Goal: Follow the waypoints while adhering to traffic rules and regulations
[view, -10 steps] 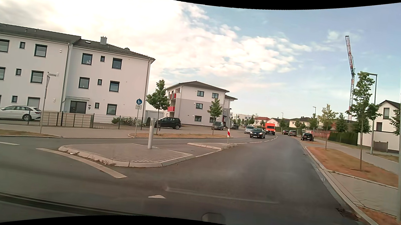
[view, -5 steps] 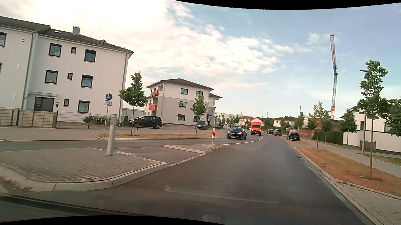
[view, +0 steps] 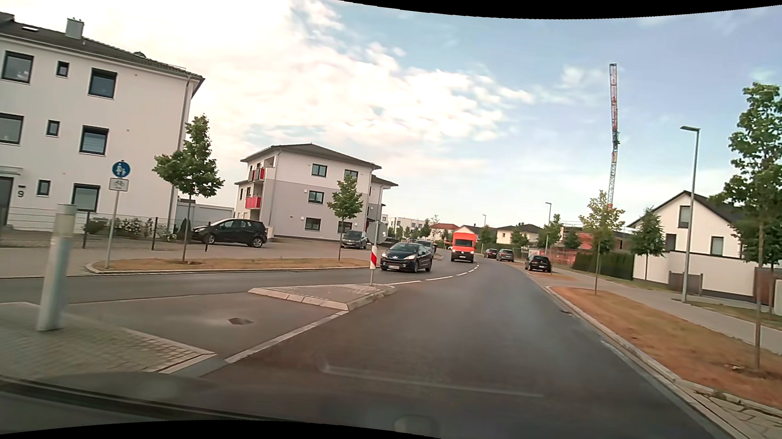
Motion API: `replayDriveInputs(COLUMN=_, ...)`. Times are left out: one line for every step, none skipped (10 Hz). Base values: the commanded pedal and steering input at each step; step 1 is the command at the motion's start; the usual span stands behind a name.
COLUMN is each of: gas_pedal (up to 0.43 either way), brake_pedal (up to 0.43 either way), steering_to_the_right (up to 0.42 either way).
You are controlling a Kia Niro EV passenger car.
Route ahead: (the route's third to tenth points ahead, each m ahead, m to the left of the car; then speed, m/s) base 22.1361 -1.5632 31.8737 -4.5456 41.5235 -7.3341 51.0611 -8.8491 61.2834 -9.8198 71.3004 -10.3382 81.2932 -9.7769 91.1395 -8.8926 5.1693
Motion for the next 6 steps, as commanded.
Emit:
replayDriveInputs(gas_pedal=0.189, brake_pedal=0.000, steering_to_the_right=0.153)
replayDriveInputs(gas_pedal=0.220, brake_pedal=0.000, steering_to_the_right=0.153)
replayDriveInputs(gas_pedal=0.260, brake_pedal=0.000, steering_to_the_right=0.153)
replayDriveInputs(gas_pedal=0.260, brake_pedal=0.000, steering_to_the_right=0.153)
replayDriveInputs(gas_pedal=0.268, brake_pedal=0.000, steering_to_the_right=0.153)
replayDriveInputs(gas_pedal=0.268, brake_pedal=0.000, steering_to_the_right=0.150)
